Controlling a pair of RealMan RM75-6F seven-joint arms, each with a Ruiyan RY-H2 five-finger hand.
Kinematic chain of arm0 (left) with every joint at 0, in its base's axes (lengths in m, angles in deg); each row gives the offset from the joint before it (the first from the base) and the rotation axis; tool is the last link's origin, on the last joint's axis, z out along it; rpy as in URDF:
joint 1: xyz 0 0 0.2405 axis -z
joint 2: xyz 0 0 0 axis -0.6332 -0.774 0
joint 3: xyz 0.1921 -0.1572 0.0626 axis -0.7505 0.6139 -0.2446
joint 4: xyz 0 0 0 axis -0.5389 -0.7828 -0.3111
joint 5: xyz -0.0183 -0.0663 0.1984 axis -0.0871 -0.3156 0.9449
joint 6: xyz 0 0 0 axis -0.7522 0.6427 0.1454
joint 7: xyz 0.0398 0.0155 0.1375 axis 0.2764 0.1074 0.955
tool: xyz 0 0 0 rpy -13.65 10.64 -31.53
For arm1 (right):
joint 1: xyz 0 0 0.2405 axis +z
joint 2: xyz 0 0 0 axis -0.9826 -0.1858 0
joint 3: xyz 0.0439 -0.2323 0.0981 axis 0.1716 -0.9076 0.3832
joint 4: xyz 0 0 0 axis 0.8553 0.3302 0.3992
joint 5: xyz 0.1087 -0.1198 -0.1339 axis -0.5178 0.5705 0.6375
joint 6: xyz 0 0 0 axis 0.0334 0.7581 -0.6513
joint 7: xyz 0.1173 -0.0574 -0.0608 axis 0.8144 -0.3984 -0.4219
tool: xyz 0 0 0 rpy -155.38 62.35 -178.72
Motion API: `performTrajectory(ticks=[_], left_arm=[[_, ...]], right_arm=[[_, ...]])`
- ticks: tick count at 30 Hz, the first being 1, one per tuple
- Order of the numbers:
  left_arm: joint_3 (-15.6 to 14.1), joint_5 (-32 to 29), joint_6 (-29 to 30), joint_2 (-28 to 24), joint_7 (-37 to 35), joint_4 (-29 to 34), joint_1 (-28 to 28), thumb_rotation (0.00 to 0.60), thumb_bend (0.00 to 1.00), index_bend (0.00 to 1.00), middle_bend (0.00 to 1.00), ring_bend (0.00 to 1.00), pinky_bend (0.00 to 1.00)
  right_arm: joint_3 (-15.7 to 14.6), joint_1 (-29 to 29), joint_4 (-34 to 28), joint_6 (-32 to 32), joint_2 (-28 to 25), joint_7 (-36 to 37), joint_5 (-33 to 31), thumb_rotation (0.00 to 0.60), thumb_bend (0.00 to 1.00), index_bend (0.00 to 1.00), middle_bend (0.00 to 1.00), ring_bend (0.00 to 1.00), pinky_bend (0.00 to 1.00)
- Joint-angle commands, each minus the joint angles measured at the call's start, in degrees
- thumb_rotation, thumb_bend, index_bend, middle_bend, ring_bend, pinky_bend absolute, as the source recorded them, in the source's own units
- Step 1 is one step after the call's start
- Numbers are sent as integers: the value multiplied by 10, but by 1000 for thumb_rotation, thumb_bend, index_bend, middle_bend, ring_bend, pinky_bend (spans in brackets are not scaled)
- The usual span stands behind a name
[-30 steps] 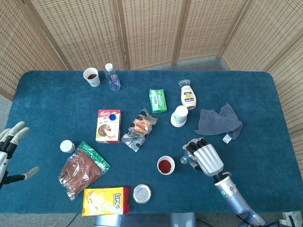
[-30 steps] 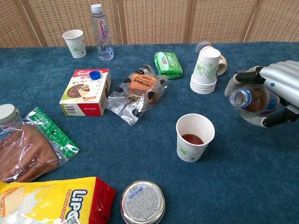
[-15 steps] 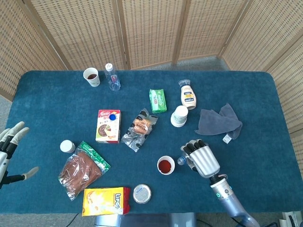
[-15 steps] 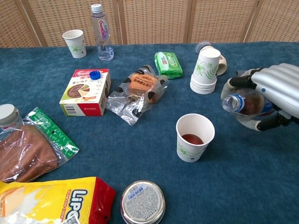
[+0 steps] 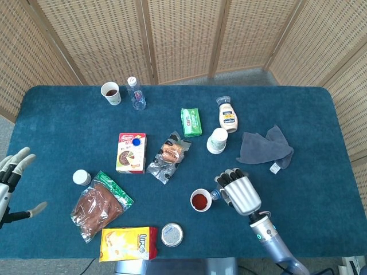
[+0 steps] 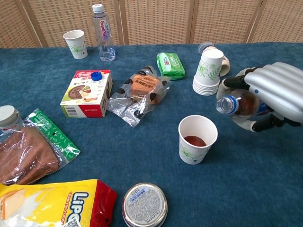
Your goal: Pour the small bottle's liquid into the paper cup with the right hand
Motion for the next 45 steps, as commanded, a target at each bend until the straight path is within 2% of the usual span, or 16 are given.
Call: performTrajectory(ticks=[1,11,27,45], left_arm=[[0,0,1,0,-1,-1,0,600,150,0,0,0,0],[0,0,1,-1,-5,-2,0,600,149,0,0,0,0],[1,-2,-2,-2,-7,-3,2,600,149,0,0,0,0],[0,-2,-5,-2,-5,-2,3,600,150,0,0,0,0]], right_arm=[[1,1,-2,-2,3,-7,-1,600,812,389,615,313,860],[2,4,7,5,16,-32,10,600,810,389,616,312,861],[3,10,56,23,35,-70,37,600,812,390,618,312,860],[-5,10,108,47,53,-77,67,600,815,392,620,313,860]])
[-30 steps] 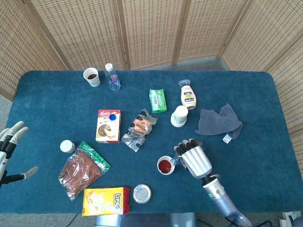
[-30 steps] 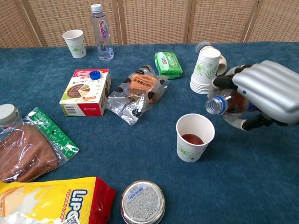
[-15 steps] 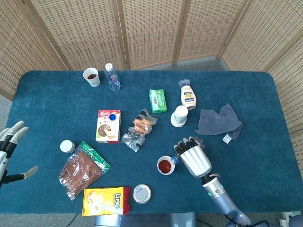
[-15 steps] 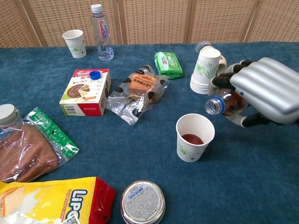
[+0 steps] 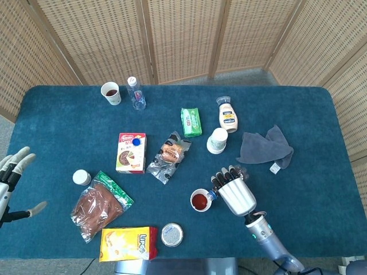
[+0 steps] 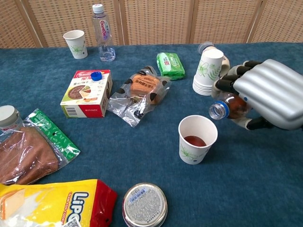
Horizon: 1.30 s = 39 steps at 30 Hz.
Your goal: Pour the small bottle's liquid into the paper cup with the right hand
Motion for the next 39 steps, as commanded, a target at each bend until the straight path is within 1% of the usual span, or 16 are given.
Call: performTrajectory(ticks=[1,22,29,39], left_arm=[[0,0,0,0,1,0,0,600,150,0,0,0,0],[-1,0,-4,0,2,1,2,600,151,0,0,0,0],[-1,-1,-4,0,1,0,2,600,150,0,0,0,0],[-1,0,-5,0,0,0,3,600,150,0,0,0,0]], right_arm=[[0,1,10,5,3,1,5,600,817,392,619,313,860],[-9,3,73,43,24,0,43,600,817,394,620,313,860],[-13,5,100,61,33,-11,63,600,822,396,624,313,861],[-17,6,117,67,39,-22,72,600,823,393,627,313,861]])
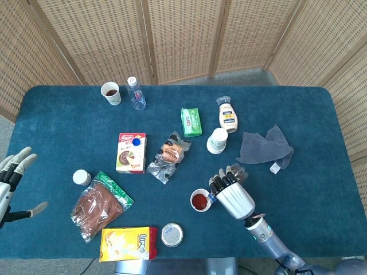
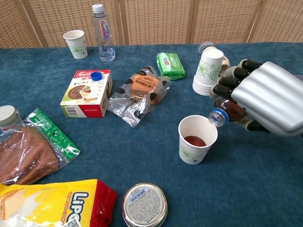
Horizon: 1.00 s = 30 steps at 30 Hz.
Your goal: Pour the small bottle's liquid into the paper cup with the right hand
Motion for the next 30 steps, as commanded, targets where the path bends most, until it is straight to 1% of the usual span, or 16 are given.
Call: performTrajectory(ticks=[1,13,30], left_arm=[[0,0,-1,0,0,0,0,600,150,0,0,0,0],[0,0,-1,-1,-1,0,1,600,150,0,0,0,0],[0,-1,-1,-1,0,0,1,600,150,0,0,0,0]], right_arm=[[-1,2,5,3,1,-4,5,600,822,393,627,313,862],[-2,9,29,16,6,-26,23,600,821,391,626,313,860],[-3,13,51,23,12,-30,27,600,821,389,626,314,861]])
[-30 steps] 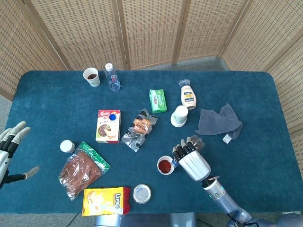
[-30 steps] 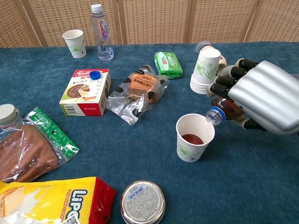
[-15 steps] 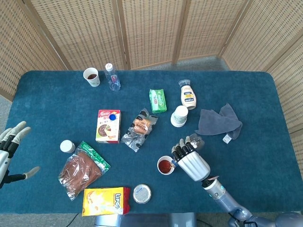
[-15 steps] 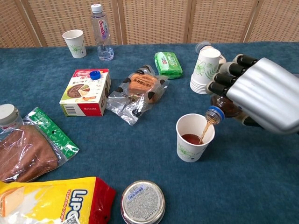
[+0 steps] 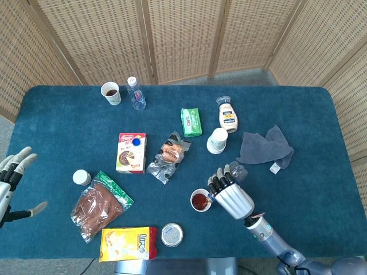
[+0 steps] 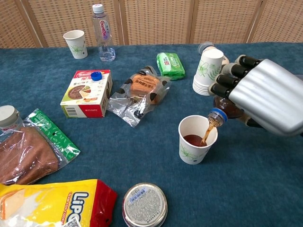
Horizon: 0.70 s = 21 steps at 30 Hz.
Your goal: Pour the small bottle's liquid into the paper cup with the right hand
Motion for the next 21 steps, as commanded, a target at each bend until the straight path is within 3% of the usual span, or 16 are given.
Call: performTrajectory(ticks=[1,7,21], left_arm=[[0,0,0,0,0,0,0,600,150,0,0,0,0],[0,-1,0,0,0,0,0,600,151,0,0,0,0],[-2,1,-1,-2,-1,1,-1,600,150,0,0,0,0]], right_arm=[[0,0,2,1,1,0,0,600,821,389,626,314,861],[-1,0,1,0,0,7,-3,600,821,388,626,314,860],[-3,-6,-51,-7,-15,112,-35,600,807,391,626,314,861]])
